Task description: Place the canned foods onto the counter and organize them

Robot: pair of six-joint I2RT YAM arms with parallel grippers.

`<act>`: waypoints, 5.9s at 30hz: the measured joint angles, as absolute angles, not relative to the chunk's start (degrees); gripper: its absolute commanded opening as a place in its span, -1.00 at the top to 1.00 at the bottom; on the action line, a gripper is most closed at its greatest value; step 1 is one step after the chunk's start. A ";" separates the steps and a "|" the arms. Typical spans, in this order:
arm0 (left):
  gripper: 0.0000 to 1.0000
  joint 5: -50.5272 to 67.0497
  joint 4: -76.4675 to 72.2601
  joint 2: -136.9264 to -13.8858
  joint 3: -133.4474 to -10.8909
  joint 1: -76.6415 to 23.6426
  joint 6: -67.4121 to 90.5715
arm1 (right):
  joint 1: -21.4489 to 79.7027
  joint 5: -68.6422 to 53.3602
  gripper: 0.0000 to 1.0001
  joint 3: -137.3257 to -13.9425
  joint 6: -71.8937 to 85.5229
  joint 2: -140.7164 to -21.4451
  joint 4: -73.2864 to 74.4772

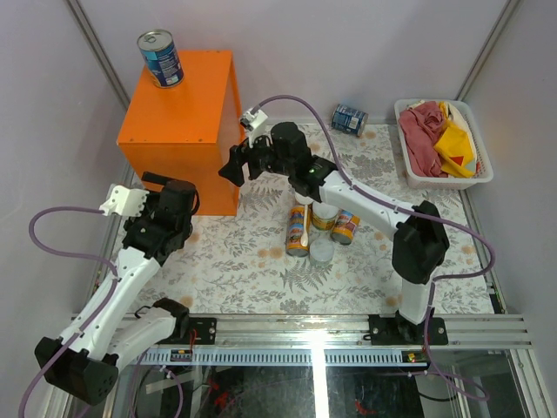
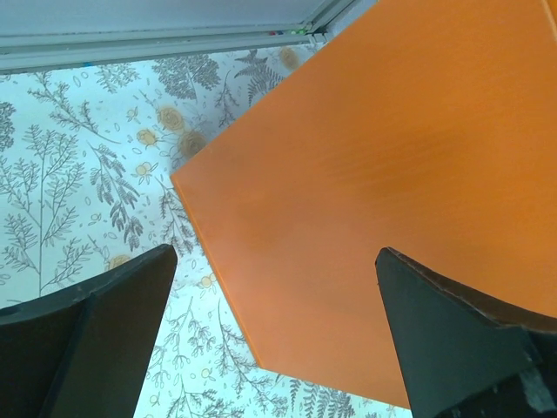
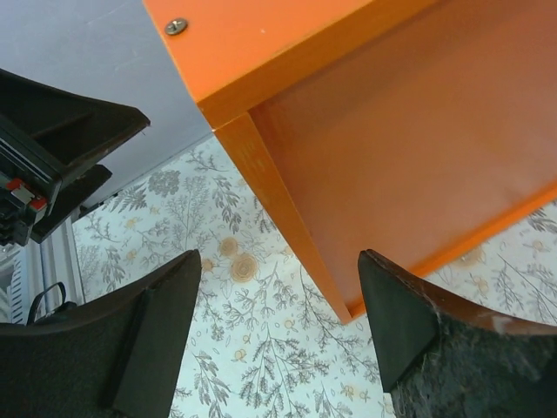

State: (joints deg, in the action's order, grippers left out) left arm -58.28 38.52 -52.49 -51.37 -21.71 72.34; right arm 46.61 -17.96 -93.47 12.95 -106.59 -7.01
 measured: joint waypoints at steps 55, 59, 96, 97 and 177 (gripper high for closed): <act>-0.95 -56.99 47.59 -44.73 -45.80 -21.71 79.70 | 45.78 -25.61 1.00 -91.72 6.09 -111.94 -21.28; -0.95 -56.99 47.62 -44.75 -45.80 -21.71 79.75 | 44.75 -26.74 1.00 -89.08 6.55 -109.84 -21.76; -0.94 -56.75 44.51 -45.41 -45.17 -21.71 74.46 | 39.97 -24.01 1.00 -63.26 4.67 -81.89 -14.37; -0.94 -56.66 43.66 -45.45 -45.17 -21.71 73.49 | 39.97 -23.83 1.00 -62.57 4.67 -80.75 -13.67; -0.82 -37.34 31.42 -36.23 -38.98 -21.76 59.09 | 10.74 25.98 -0.74 -141.93 14.31 -150.04 10.92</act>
State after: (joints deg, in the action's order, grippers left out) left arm -37.34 31.42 -36.23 -38.98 -21.76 59.09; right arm 10.74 25.98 -141.93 14.31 -150.04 10.92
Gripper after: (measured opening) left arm 0.916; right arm 0.878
